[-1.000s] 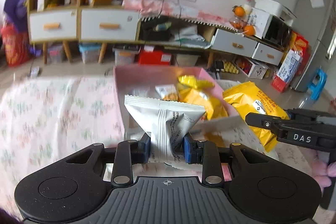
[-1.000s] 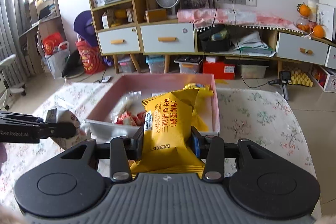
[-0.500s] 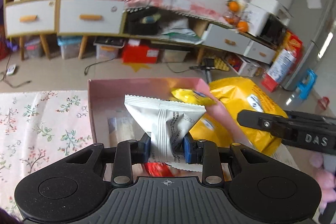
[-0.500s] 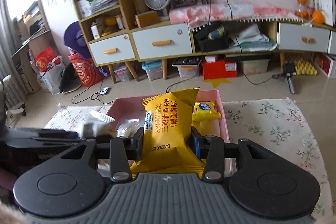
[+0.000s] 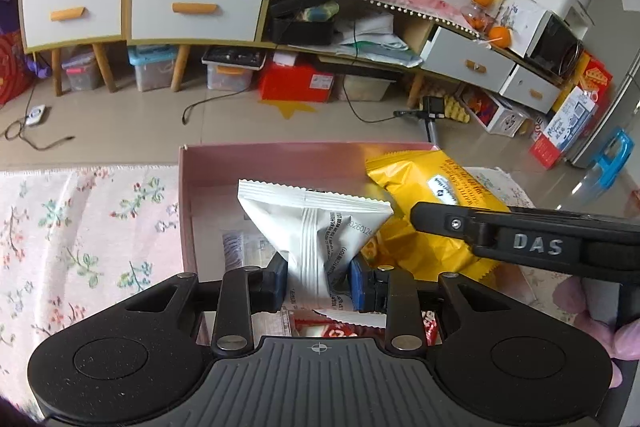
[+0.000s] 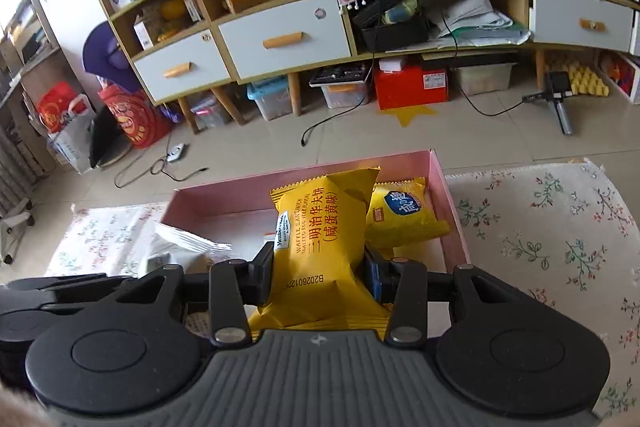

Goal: Organize snacks
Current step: 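Carry both packets into the pink tray and open both tools, then withdraw both tools from the tray back over the snack pile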

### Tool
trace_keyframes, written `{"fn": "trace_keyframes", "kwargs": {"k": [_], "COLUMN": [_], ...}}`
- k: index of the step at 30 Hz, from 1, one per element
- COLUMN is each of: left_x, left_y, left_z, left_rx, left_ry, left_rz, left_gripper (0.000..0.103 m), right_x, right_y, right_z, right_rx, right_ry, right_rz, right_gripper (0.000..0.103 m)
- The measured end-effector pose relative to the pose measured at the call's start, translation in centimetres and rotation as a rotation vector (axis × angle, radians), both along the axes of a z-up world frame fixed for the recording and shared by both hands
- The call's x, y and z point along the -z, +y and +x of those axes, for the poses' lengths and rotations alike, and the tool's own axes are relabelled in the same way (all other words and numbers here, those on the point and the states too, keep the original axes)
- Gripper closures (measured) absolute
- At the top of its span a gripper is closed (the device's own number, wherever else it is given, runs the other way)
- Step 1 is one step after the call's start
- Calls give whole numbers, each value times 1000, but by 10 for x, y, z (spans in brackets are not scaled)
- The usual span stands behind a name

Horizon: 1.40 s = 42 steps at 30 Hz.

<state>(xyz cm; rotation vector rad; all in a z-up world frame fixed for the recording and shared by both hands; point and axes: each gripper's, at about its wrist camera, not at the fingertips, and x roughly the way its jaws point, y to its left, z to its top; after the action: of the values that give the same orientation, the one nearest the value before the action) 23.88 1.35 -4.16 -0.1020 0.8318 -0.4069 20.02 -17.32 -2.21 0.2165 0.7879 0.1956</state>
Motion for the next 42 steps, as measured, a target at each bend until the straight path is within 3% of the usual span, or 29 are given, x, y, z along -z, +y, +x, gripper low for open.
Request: {"fn": "trace_keyframes", "kwargs": {"k": [5,10,14,19,25,33,42], "left_x": [-3,-3,-7,-18,-26,-36,-31], "left_y": [-5,-4,-4,0,2,21,40], "left_z": [6,3,-1,-8,-26,-68,-112], "left_rx": [-7,-18,-21,-15,0,-20,-83], "left_ry": [-18,-52,-76,-87,-83,-106,-81], "left_rz": [44,34,41,6,2,37,109], "left_gripper": [75,71,49,31,19,9,5], "right_x": [-2,-5,-10,-14,-19,-30,-30], "right_y": [3,5,4,3,-7,-23,-28], "right_z": [4,12,8,5,-9,-46,-83], "right_rx": [12,3,-1,-6,8,37,41], "right_ry": [3,-10,-39,-29,-34,-37,-64], "right_rz": [-11,10,13,-15,14,77,84], "right_gripper": [63,61,39,38,29,8,0]}}
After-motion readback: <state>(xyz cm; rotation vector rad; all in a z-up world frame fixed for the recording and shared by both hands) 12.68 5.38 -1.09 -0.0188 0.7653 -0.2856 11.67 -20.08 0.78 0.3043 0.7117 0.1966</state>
